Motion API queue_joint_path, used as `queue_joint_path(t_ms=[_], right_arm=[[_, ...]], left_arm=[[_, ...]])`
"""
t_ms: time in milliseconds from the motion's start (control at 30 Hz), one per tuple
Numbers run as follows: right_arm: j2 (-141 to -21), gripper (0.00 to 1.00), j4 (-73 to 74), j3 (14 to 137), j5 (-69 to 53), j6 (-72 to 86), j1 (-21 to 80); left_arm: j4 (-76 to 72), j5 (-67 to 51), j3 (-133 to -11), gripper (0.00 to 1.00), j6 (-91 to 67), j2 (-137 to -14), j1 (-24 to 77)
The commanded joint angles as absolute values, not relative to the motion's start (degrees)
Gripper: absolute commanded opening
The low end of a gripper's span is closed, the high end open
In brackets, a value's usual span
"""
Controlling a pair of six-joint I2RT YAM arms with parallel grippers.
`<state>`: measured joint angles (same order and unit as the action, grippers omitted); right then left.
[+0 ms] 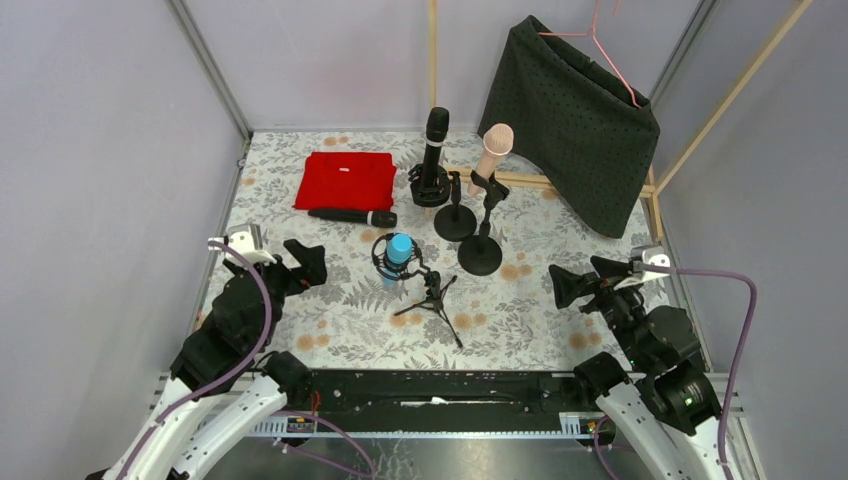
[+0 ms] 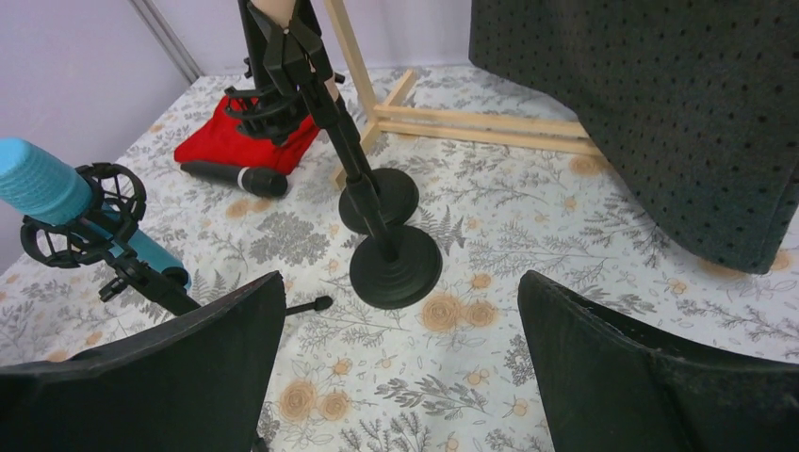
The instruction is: Attach the microphones to the stand
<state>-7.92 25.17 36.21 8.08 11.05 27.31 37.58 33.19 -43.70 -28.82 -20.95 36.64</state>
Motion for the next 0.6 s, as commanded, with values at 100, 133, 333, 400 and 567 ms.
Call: queue_joint_path(t_ms=[100,133,333,400,567], right_arm=[[-5.8,1.00,23.9,36.3,9.1,8.9,27.0],[-5.9,1.00,23.7,36.2,8.7,8.7,27.1],[-7.7,1.00,23.8,36.3,6.2,8.1,27.0],[-8.0,1.00,23.6,36.3,5.4,7.9,27.1],[-8.2,1.00,23.2,36.1,4.5,7.6,27.1]], left_arm=[[33.8,31.3,-43.2,0.99,-27.3,-19.3,36.5],[33.8,31.3,-43.1,0.99,-27.3,-19.4,36.5],[33.5,31.0,-42.9,0.99,-27.2,-18.3,36.4],[33.3,30.5,-42.7,0.99,-26.8,-17.9,36.3],[33.3,30.5,-42.8,0.99,-26.9,-18.6,36.4]])
